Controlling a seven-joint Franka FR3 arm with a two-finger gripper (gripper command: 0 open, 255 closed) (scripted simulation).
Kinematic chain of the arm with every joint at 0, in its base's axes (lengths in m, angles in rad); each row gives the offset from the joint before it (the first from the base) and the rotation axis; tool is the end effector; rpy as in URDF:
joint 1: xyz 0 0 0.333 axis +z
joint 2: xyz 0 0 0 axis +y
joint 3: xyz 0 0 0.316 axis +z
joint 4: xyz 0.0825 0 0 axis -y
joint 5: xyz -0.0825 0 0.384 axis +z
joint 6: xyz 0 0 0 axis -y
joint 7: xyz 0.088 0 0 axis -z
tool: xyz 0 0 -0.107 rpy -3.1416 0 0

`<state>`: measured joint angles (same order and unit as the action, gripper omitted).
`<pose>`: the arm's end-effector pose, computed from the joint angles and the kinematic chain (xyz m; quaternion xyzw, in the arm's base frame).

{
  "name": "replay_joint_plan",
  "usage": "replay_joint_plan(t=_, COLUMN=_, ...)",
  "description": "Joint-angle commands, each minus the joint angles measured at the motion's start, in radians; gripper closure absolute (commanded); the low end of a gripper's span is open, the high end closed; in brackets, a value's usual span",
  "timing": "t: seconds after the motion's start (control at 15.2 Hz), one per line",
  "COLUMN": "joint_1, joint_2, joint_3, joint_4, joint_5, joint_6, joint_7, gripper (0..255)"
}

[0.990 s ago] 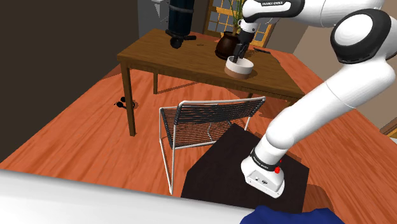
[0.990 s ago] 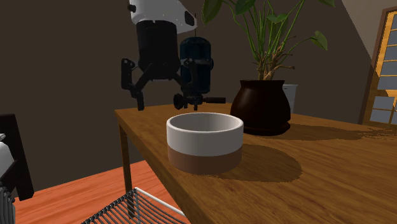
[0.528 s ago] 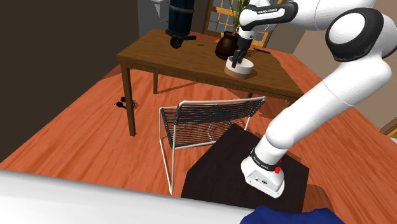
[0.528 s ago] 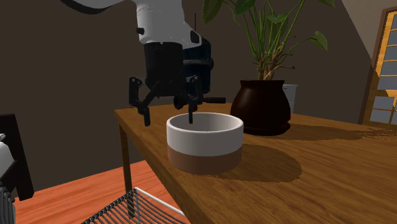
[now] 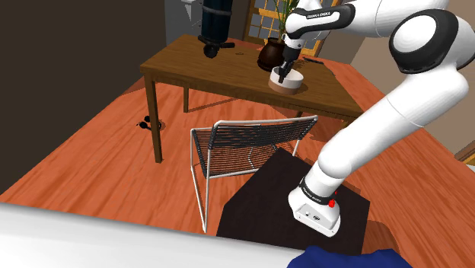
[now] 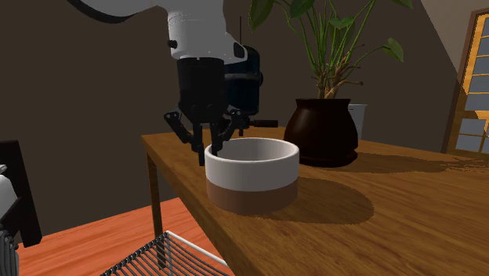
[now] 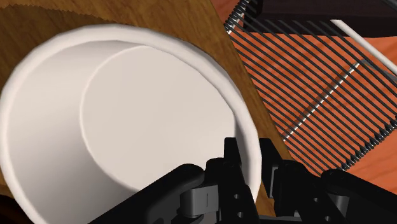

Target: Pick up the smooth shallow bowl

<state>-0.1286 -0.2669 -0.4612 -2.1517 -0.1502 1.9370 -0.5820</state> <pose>0.3907 -0.2897 0.5026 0.9994 0.0284 0.0055 0.0175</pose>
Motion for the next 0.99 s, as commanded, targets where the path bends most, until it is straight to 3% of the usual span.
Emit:
replay_joint_plan(t=0.0, joint_1=0.000, joint_2=0.001, joint_3=0.000, joint_4=0.000, joint_5=0.000, joint_6=0.001, joint_7=0.000, gripper=255)
replay_joint_plan(t=0.2, joint_1=-0.001, joint_2=0.002, joint_3=-0.002, joint_4=0.000, joint_5=0.000, joint_6=0.002, joint_7=-0.002, gripper=255)
replay_joint_plan(t=0.92, joint_1=0.004, joint_2=-0.010, joint_3=0.012, joint_4=0.137, joint_5=0.004, joint_6=-0.146, joint_7=-0.005, gripper=255)
